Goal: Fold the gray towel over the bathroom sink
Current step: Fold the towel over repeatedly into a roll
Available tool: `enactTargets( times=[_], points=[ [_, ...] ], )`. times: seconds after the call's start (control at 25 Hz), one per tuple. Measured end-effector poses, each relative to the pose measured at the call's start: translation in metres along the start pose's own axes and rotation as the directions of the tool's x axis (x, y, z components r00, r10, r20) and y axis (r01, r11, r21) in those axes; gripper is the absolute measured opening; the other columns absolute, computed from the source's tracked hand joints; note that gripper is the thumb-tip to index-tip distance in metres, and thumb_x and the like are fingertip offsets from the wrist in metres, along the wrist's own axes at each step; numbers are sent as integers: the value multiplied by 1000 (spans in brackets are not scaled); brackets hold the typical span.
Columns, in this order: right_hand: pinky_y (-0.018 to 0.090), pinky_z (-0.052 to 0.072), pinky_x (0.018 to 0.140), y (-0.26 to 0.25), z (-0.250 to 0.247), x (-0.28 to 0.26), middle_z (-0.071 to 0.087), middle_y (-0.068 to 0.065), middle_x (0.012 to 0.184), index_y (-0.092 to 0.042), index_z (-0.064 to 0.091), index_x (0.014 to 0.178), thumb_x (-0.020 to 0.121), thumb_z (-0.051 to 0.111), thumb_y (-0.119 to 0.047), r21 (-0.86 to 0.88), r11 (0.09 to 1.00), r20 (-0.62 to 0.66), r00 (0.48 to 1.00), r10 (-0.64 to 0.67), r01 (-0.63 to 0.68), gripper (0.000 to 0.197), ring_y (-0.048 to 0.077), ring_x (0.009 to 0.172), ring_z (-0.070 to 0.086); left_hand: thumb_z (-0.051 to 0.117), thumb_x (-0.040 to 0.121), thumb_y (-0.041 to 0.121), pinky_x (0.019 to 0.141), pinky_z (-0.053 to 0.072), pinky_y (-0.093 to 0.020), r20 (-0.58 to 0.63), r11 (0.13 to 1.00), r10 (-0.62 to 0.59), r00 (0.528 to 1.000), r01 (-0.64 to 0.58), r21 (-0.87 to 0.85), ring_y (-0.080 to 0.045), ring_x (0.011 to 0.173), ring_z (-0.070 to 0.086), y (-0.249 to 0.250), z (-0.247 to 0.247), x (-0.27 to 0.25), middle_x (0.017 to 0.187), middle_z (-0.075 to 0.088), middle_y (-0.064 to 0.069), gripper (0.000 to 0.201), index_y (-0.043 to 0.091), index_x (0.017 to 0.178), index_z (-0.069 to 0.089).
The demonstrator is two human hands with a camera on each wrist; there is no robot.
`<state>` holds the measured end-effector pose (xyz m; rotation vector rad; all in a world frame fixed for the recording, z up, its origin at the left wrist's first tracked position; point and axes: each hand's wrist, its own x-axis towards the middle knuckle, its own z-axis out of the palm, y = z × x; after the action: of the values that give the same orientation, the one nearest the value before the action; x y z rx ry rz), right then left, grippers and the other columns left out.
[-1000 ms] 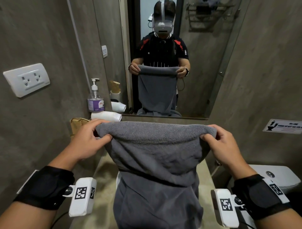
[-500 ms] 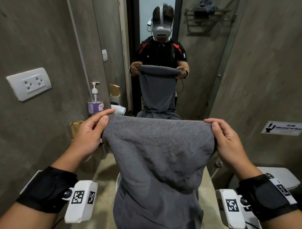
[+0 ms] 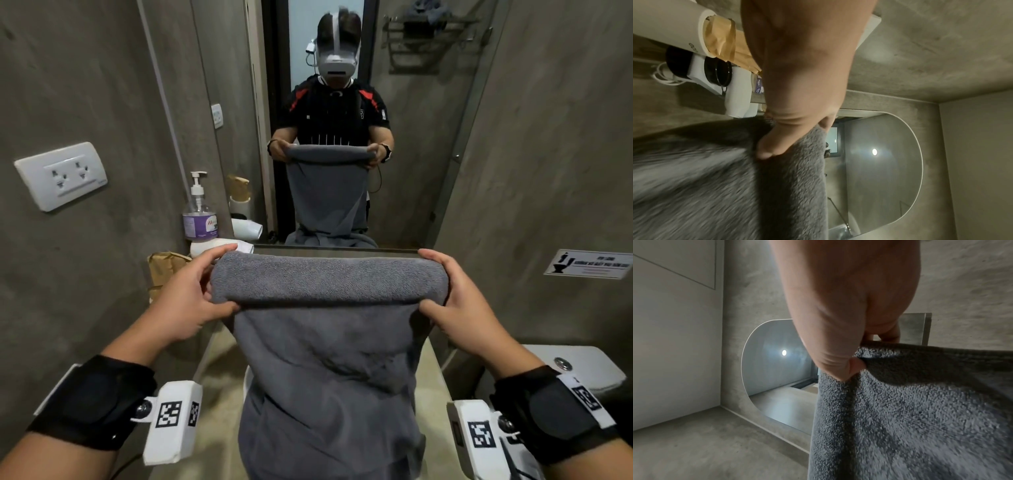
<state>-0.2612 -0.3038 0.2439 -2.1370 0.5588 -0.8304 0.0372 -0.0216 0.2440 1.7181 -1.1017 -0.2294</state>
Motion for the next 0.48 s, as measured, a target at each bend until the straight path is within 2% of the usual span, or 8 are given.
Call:
enactTargets(
  times=[0.04,0.12,0.2,0.24,0.32,0.36,0.44,0.48],
  points=[
    [4,40,89,0,1,0,59,-9,126,-23,52,138,76,66,9,-19,1000,-29,1000,4,-4,71,3,110,57,83,61,-17,84,50,-10,-41,999,22,999,-20,50,-1,96,64,-1,2,0,123,68,-7,95,35,134,53],
    [15,45,90,1,1,0,63,-8,122,-24,58,133,80,67,2,-9,1000,-75,997,24,-25,60,7,110,59,84,61,-6,82,47,-6,-103,987,44,994,-28,157,2,93,66,-2,2,-3,113,72,5,87,45,126,57],
    [25,52,87,3,-1,1,71,-12,111,-32,68,120,84,66,-4,91,995,-136,990,43,-30,45,4,104,64,82,60,19,80,47,-6,-129,970,93,987,-61,237,4,95,66,1,-2,-7,104,73,17,68,54,115,61],
    [26,54,83,4,-3,1,74,-12,103,-34,71,110,84,65,-7,144,989,-170,984,48,-23,38,3,98,66,78,61,31,79,47,-6,-134,968,121,984,-87,237,5,94,66,4,-4,-9,102,72,18,57,55,110,62],
    [26,54,77,4,-5,2,75,-10,94,-35,74,96,79,63,-16,216,976,-211,975,68,-21,28,5,86,66,71,66,43,83,47,-7,-152,973,164,975,-135,186,3,96,64,8,-5,-9,103,71,11,43,48,108,63],
    [29,54,78,4,-5,3,75,-6,93,-34,74,93,75,61,-23,241,970,-214,973,88,-35,25,9,85,65,70,69,44,85,47,-9,-165,981,164,972,-144,129,3,97,63,10,-3,-8,105,70,9,40,42,108,64],
    [38,53,82,3,-4,5,75,0,95,-30,75,94,69,58,-32,273,959,-190,974,125,-69,30,14,89,66,70,74,37,84,49,-12,-192,992,113,975,-120,-28,2,94,65,13,0,-4,100,73,9,31,30,104,67],
    [38,53,81,3,-3,5,76,-2,94,-29,76,95,70,57,-31,293,953,-174,975,135,-79,31,13,88,67,69,78,29,82,50,-12,-203,989,83,976,-105,-101,2,91,66,14,3,-2,95,75,11,25,25,102,68]
  ],
)
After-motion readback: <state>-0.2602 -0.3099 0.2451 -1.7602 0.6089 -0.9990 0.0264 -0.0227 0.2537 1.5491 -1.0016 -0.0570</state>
